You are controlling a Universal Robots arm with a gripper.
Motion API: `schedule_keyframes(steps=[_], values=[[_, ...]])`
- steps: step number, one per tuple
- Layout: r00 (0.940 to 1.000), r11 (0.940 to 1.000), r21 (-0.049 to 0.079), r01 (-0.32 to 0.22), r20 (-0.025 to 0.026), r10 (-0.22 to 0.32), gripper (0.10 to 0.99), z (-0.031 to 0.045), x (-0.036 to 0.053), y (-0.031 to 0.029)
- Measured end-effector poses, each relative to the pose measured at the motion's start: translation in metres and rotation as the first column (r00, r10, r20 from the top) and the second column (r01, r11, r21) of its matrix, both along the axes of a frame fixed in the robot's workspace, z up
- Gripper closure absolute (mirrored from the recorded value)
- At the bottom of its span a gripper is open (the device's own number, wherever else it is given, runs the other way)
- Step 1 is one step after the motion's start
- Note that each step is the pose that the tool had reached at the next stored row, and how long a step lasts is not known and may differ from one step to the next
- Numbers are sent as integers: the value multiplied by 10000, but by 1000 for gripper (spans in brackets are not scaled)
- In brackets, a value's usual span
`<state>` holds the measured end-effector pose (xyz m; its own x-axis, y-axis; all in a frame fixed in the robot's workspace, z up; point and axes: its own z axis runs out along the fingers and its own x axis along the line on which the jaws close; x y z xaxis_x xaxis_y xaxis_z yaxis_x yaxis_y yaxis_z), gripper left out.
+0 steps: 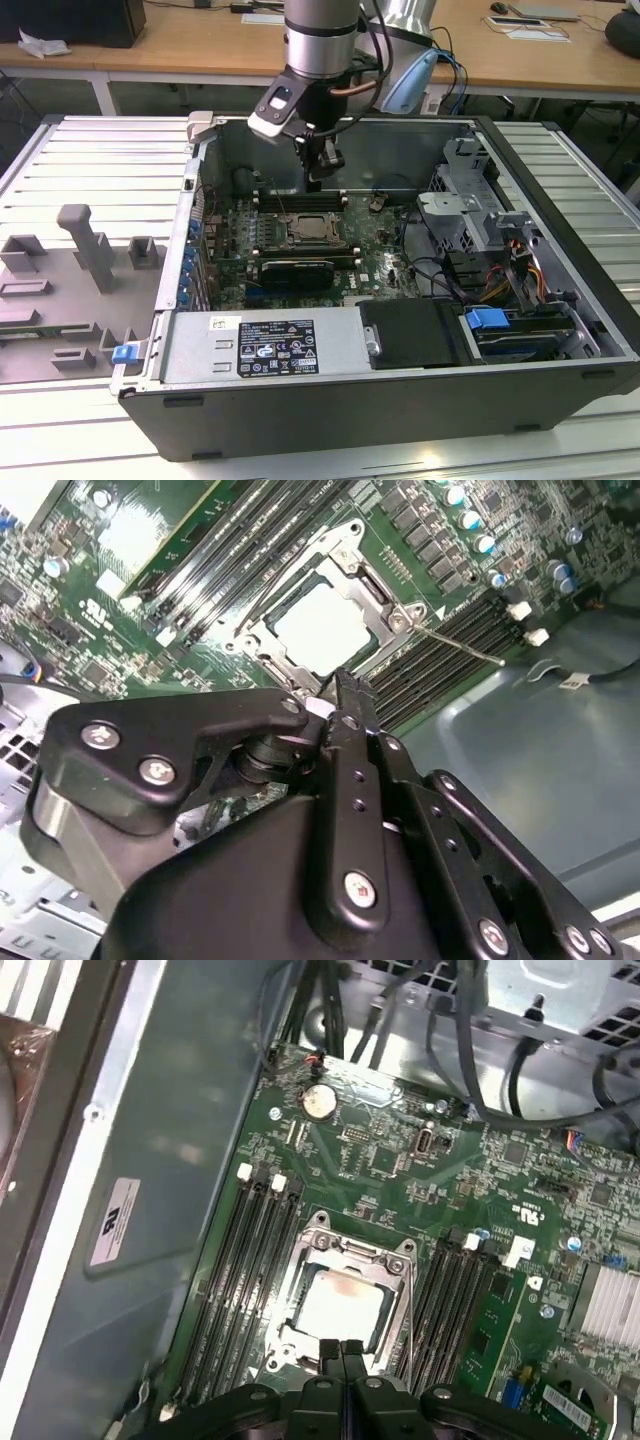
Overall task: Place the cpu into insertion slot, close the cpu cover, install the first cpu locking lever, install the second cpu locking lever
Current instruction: 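Install the first cpu locking lever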
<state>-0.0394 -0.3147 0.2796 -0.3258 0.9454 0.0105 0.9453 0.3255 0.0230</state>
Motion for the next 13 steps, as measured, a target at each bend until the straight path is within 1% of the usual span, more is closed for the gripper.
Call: schedule_keyframes(steps=[2,4,6,7,9,11,12,13], values=[[9990,9990,-1,-446,-1,446,980,-1,0,0],[9963,9963,0,-859,0,859,980,-3,0,0],[9919,9919,-1,-1271,0,1271,980,-4,0,0],[9881,9881,-1,-1540,0,1540,980,-6,0,0],[9754,9754,-1,-2204,0,2204,980,-8,0,0],[9654,9654,0,-2607,1,2607,980,-12,0,0],[9573,9573,0,-2890,0,2890,980,-14,0,0],[9518,9518,0,-3067,0,3067,980,-15,0,0]])
